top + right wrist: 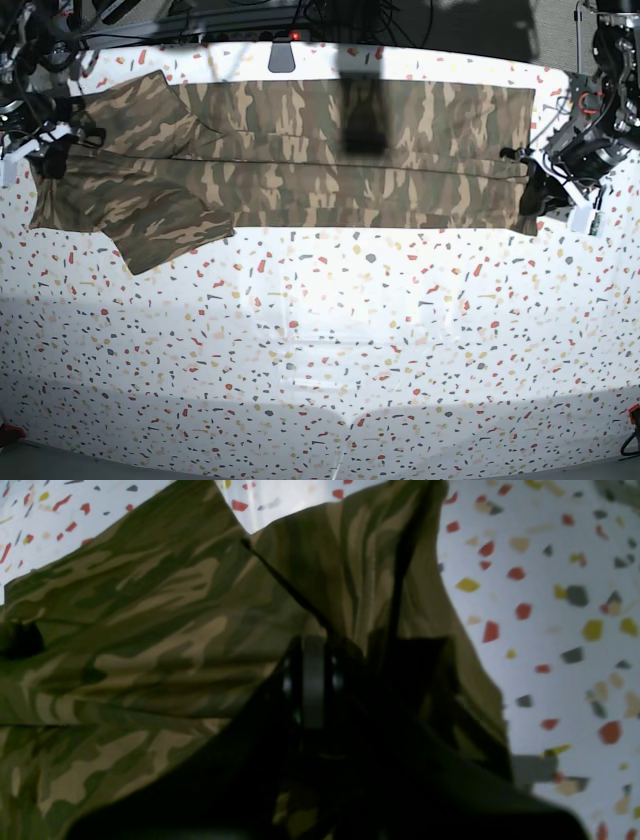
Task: Fold the T-shirt properly
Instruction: 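Lower the folded hem onto the collar and open both grippers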
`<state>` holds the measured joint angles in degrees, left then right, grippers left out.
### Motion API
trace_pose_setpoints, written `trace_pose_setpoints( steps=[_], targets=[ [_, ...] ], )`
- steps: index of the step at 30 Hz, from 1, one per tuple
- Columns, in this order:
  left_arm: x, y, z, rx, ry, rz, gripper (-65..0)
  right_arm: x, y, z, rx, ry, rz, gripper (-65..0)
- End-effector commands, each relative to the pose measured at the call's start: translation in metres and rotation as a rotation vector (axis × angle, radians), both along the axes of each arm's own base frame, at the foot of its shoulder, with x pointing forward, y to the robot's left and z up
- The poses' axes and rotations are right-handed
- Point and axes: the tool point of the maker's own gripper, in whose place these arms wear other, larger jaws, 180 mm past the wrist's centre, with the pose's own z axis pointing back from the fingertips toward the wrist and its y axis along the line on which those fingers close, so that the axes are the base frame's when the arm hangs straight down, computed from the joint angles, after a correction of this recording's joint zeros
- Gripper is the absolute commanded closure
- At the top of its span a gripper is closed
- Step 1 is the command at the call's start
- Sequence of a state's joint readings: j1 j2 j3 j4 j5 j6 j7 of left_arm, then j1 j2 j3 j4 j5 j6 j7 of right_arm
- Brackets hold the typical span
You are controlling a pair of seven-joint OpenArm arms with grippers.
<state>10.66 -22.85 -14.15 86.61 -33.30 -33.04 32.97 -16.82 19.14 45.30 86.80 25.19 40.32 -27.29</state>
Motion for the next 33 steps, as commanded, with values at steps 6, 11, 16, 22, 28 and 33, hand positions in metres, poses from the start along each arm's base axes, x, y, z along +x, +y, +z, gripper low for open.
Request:
trace_pose_setpoints(
  steps=[6,11,16,22,28,33],
  targets=[
    [-0.004,0.012,0.004,0.075,-0.057,0.005,0.0,0.005,-0.003,0.012,-0.014,-0.044,-0.007,0.0],
    [-0.008,0.012,0.003,0.070,-0.063,0.009,0.0,-0.003,-0.001,-0.002,0.001,0.051,-0.005,0.0],
    [-0.008,0.012,0.004,0.069,-0.066,0.009,-31.1,-0.007,0.001,-0.010,0.012,0.115,-0.001,-31.1],
    [-0.003,0.007,0.016,0.074,-0.103,-0.007,-32.9,0.007,-0.002,0.003,0.018,0.116,0.012,-37.3],
    [0.008,-0.014,0.058,0.009,-0.214,-0.036,-32.9,0.045,0.014,0.041,0.119,0.020,0.084,-37.3],
    [0.009,-0.024,0.071,-0.024,-0.247,-0.049,-32.9,0.073,0.053,0.043,0.144,0.009,0.205,-37.3]
  ],
)
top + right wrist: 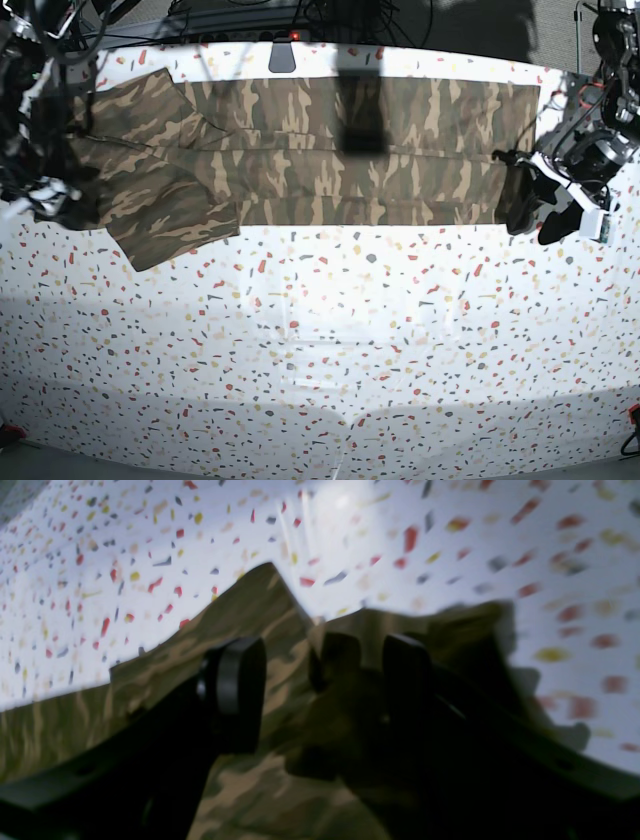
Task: Fold the T-shirt properly
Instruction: 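Lower the folded hem onto the collar and open both grippers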
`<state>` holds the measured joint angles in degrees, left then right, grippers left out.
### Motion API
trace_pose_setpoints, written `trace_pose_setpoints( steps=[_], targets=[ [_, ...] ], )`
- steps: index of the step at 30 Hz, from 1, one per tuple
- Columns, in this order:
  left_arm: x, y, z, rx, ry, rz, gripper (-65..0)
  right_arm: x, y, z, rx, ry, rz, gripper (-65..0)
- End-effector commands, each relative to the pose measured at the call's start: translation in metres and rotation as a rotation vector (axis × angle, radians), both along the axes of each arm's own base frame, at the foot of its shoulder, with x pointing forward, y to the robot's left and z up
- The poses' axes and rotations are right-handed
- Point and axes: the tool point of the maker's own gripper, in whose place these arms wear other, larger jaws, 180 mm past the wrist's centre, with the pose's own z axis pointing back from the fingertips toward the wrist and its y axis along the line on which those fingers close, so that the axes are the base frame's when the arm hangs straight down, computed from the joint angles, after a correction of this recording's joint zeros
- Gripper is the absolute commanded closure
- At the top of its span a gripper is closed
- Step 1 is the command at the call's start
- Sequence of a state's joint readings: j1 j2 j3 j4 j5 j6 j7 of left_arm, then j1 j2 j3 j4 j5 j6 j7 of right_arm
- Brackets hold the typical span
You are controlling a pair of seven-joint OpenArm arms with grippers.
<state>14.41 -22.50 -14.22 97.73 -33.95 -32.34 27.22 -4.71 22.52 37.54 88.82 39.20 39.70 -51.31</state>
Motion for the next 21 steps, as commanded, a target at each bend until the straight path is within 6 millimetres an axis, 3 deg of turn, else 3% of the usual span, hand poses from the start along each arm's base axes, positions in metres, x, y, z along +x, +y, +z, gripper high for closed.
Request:
trace_pose_setpoints(
  steps=[1,6,9,14,21],
  targets=[
    [0.005,-0.001,0.013,-0.012,-0.047,-0.002,-32.9,0.019,0.007,0.022,-0.006,-0.077,0.038,-37.3],
    [0.004,-0.014,0.010,-0.069,-0.045,0.015,-32.9,0.066,0.051,0.035,-0.102,-0.095,0.188,-37.3],
    [0.003,-0.016,0.009,-0.074,-0.043,0.016,-32.9,0.083,0.061,0.026,-0.177,-0.039,0.196,-37.3],
    [0.002,-0.016,0.007,-0.069,-0.032,0.013,-32.9,0.101,0.057,-0.001,-0.169,0.033,0.184,-37.3],
    [0.002,-0.016,0.007,-0.069,-0.030,0.013,-32.9,0.129,0.021,-0.008,-0.105,0.101,0.099,-37.3]
  ],
)
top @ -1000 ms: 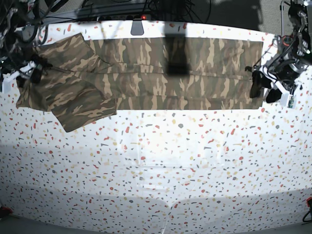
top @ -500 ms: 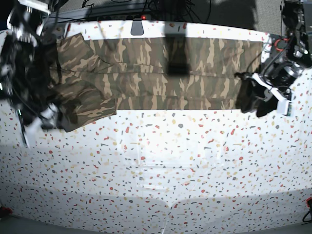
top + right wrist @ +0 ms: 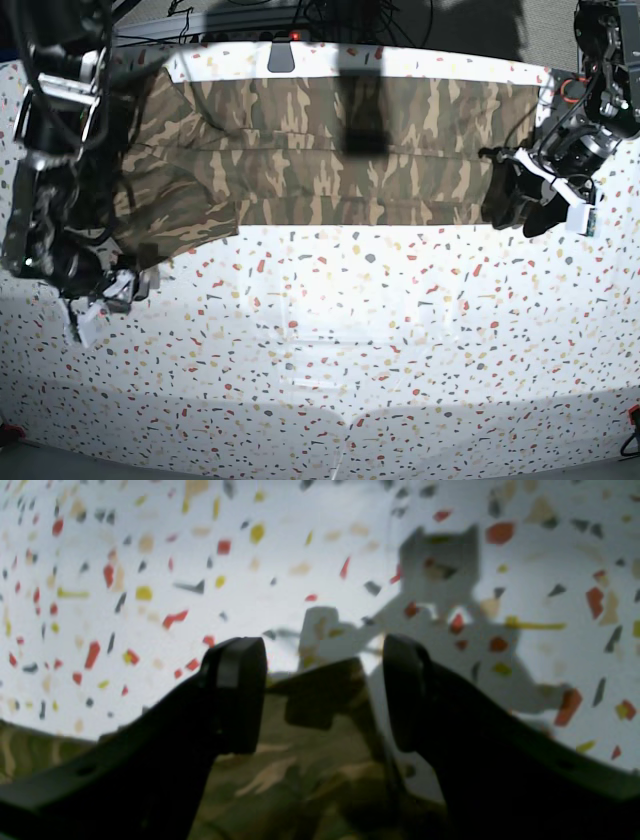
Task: Fold the T-shirt properly
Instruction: 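Lower the folded hem onto the collar and open both grippers, then move the right gripper to the sleeve end and grasp it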
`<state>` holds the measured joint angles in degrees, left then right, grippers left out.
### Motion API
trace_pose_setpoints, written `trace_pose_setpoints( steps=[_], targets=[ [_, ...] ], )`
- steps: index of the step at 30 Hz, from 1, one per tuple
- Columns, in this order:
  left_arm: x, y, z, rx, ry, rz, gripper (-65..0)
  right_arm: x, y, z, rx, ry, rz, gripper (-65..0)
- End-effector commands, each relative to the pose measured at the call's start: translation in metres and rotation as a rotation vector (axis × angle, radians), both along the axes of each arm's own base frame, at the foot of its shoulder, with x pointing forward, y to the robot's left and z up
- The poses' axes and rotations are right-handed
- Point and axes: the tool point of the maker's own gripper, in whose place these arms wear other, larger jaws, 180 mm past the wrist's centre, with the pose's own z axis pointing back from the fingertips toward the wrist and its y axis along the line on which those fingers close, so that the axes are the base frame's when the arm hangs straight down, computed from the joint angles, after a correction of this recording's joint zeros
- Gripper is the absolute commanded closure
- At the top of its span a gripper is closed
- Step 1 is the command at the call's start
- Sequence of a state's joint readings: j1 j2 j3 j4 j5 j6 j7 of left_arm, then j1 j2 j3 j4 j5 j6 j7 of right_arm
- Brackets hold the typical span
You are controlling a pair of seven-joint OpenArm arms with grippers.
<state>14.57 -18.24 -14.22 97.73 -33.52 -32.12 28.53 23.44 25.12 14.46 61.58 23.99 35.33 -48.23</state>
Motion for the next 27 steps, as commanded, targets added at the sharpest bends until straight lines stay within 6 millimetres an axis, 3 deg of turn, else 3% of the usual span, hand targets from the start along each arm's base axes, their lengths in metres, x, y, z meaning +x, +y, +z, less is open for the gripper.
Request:
trace_pose_setpoints(
  steps=[1,12,19,23,27],
  targets=[
    [0.006,0.001,0.016,-0.012,-0.056,-0.004,-32.9,0.010,-0.012,0.015,-0.013,-0.031,-0.011,-37.3],
    [0.008,0.001,0.020,-0.021,-0.078,0.002,-32.9,0.002,-0.020,-0.037,-0.048,0.102,0.008,-37.3],
    [0.008,0.001,0.020,-0.020,-0.077,0.002,-32.9,-0.003,-0.007,-0.048,-0.045,0.148,0.038,-37.2],
    [0.008,0.001,0.020,-0.020,-0.077,0.002,-32.9,-0.007,0.005,-0.055,-0.032,0.181,0.068,-31.3],
    [0.008,0.001,0.020,-0.020,-0.077,0.002,-32.9,-0.007,0.007,-0.055,-0.031,0.183,0.070,-21.4]
  ],
)
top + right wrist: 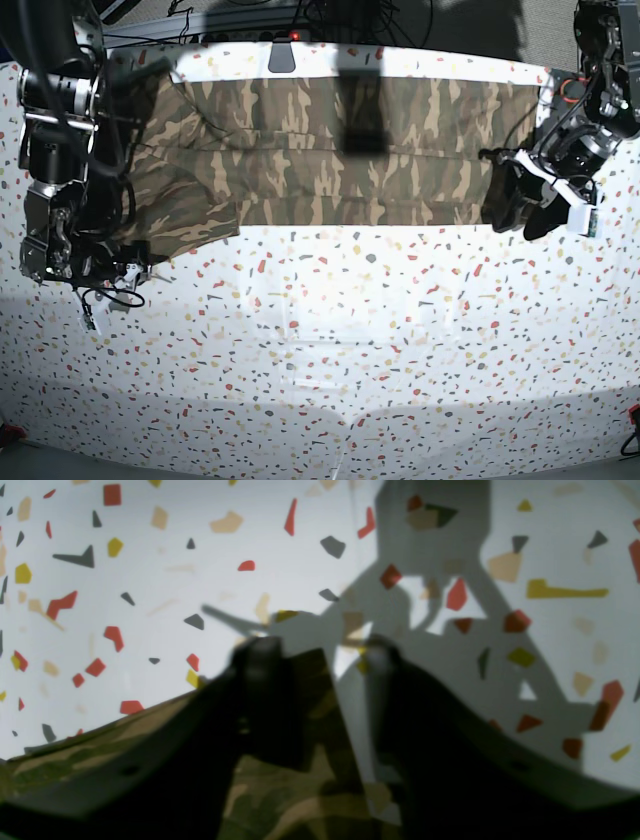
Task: Fold the T-shirt properly
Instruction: 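Move the right gripper to the sleeve end and grasp it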
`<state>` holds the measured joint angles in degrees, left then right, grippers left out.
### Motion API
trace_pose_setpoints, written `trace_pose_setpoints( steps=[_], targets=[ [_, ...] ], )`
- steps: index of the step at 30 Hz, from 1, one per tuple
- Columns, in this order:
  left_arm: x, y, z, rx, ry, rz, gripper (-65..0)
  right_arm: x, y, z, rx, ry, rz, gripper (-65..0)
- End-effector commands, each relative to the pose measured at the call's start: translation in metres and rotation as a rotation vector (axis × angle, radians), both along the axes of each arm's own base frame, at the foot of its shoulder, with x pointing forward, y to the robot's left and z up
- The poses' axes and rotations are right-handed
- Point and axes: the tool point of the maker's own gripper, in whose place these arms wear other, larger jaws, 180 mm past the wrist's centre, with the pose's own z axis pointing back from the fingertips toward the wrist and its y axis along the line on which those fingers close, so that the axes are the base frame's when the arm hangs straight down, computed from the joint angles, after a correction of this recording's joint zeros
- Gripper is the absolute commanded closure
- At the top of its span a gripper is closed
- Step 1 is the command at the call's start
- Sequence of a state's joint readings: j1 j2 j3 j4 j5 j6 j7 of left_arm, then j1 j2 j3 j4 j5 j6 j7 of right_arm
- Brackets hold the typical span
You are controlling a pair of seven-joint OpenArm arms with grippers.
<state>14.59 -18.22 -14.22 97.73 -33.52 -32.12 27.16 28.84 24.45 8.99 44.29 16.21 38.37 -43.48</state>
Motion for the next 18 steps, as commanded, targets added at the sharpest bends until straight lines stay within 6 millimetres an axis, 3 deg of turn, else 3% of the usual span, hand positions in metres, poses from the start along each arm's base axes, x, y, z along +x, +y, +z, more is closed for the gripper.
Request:
trace_pose_setpoints(
  steps=[1,9,13,18],
  targets=[
    [0.006,0.001,0.016,-0.011,-0.055,-0.004,-32.9,0.003,0.002,0.005,0.003,0.005,0.018,-19.0],
    [0.006,0.001,0.016,-0.011,-0.055,-0.004,-32.9,-0.001,0.002,0.003,-0.001,0.027,0.020,0.0],
    [0.006,0.001,0.015,-0.007,-0.054,-0.004,-32.8,0.004,-0.002,0.009,-0.007,0.013,0.018,0.0],
    [0.005,0.003,0.013,0.016,-0.050,-0.006,-32.8,0.018,-0.010,0.033,-0.009,0.006,0.010,0.0]
  ],
)
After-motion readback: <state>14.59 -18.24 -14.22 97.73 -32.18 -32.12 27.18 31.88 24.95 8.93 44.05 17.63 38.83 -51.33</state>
